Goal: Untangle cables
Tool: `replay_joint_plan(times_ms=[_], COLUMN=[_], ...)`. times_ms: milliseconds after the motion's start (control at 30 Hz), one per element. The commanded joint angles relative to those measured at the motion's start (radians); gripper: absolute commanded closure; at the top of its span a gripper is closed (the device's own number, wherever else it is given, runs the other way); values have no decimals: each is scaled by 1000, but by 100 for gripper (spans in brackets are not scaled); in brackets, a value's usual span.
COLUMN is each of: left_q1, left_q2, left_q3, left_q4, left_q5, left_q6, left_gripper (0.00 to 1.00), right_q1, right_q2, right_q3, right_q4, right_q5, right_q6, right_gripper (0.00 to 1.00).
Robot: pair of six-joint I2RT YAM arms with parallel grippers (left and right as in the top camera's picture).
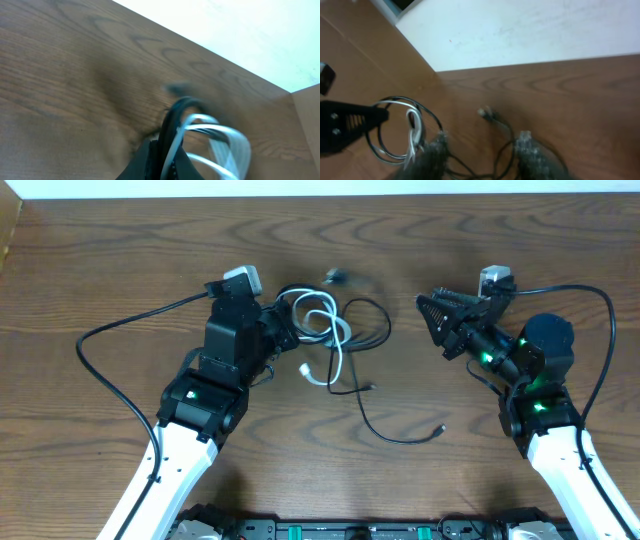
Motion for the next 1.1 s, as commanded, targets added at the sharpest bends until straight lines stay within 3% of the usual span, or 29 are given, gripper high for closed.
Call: replay_joint_plan(times_ms=[0,100,267,467,667,1067], left_q1=[6,6,6,6,5,3], left_q2=[0,0,0,0,0,0], left_q3=[16,16,16,16,16,16], left_q4=[11,29,56,208,265,291], left_q5=[-15,25,77,373,494,531], left_q6=[-13,-5,27,223,266,265], left_gripper=[92,92,92,93,93,92], right_q1=[-5,-4,-4,-4,5,123], right_q2=[-3,-3,-3,6,36,74], right_q3=[6,6,6,6,6,6], right_q4=[-7,-7,-16,-124,-95,-58], right_q5=[22,16,-127,-158,-281,-353], right_q6=[15,-20,-237,-444,-478,-521], right_gripper=[44,38,39,40,41,41])
